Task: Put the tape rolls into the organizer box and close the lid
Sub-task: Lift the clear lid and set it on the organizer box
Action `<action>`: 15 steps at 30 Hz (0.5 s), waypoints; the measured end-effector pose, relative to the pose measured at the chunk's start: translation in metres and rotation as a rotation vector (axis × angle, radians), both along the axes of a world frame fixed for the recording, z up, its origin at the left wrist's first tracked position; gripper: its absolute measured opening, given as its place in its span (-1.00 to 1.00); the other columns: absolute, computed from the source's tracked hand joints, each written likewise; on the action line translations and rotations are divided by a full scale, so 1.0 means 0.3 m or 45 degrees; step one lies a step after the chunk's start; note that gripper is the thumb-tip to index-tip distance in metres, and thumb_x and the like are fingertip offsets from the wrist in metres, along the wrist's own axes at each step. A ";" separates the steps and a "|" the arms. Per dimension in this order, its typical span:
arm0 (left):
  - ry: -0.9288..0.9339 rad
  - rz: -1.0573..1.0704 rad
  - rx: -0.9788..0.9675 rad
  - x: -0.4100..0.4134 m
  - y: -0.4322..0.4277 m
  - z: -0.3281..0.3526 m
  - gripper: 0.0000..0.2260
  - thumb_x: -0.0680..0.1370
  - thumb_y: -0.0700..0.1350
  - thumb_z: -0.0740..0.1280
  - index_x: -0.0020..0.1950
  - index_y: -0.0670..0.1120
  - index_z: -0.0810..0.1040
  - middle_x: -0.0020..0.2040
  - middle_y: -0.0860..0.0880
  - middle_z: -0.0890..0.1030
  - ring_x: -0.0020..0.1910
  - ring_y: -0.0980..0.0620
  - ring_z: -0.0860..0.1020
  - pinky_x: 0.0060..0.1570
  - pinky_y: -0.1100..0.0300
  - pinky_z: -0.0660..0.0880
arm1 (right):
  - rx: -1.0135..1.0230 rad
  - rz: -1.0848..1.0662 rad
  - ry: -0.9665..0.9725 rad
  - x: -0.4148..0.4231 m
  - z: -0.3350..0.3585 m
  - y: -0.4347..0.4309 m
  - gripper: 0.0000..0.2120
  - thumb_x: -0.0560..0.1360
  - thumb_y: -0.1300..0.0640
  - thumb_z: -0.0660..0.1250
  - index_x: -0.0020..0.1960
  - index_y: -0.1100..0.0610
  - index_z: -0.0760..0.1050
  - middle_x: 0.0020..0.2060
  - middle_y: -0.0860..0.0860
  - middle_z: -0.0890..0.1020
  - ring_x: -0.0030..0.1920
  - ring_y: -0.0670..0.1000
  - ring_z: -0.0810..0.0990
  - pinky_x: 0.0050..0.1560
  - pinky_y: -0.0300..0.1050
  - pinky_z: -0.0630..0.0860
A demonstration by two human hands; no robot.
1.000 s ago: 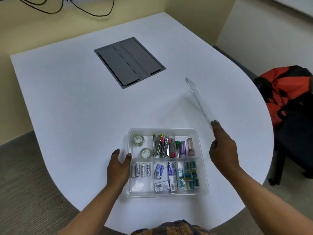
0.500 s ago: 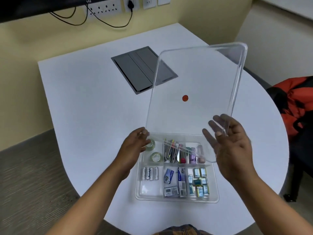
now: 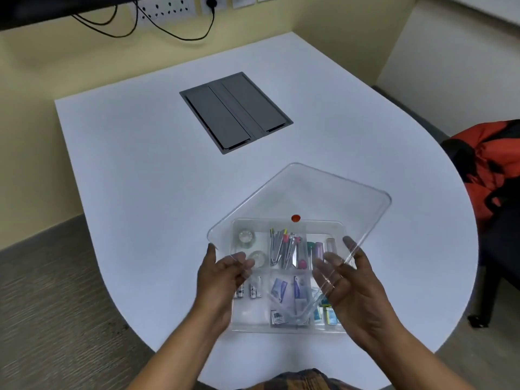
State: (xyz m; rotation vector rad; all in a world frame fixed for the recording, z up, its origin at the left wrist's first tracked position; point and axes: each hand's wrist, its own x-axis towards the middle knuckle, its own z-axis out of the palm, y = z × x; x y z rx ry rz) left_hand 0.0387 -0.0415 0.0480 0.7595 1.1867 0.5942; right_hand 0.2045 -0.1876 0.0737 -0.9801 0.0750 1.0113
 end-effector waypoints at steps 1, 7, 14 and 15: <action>0.013 -0.047 0.003 -0.016 0.026 -0.002 -0.28 0.52 -0.47 0.22 0.55 -0.02 0.01 -0.02 -0.20 0.58 -0.16 -0.06 0.67 -0.22 0.20 0.62 | -0.043 0.011 -0.011 0.023 -0.005 -0.009 -0.47 0.34 0.21 0.44 0.27 -0.03 0.46 -0.06 0.08 0.63 -0.02 0.17 0.68 0.04 0.00 0.62; 0.235 -0.333 0.150 -0.114 0.144 -0.039 -0.25 0.48 -0.47 0.28 0.54 0.01 0.09 -0.04 -0.20 0.61 -0.19 -0.13 0.67 -0.17 0.11 0.63 | -0.455 -0.234 0.125 0.203 -0.108 -0.080 -0.81 0.57 0.12 0.29 0.18 0.09 0.49 0.10 0.10 0.57 -0.12 0.15 0.69 -0.23 -0.10 0.67; 0.578 -0.589 0.436 -0.099 0.145 -0.122 -0.27 0.45 -0.26 0.39 0.49 0.19 0.17 -0.05 0.01 0.61 -0.16 0.09 0.60 -0.18 0.22 0.47 | -1.034 0.162 -0.563 0.208 -0.243 -0.190 -0.88 0.50 0.22 0.41 0.03 0.13 0.63 -0.14 0.10 0.67 -0.17 0.11 0.63 -0.11 -0.05 0.55; 0.588 -0.603 0.470 -0.096 0.143 -0.134 -0.29 0.45 -0.21 0.40 0.49 0.20 0.19 0.03 0.01 0.59 -0.02 0.06 0.58 -0.08 0.20 0.45 | -1.063 0.162 -0.599 0.200 -0.251 -0.201 -0.91 0.49 0.23 0.42 -0.02 0.11 0.63 -0.13 0.10 0.68 -0.13 0.12 0.64 -0.11 -0.03 0.56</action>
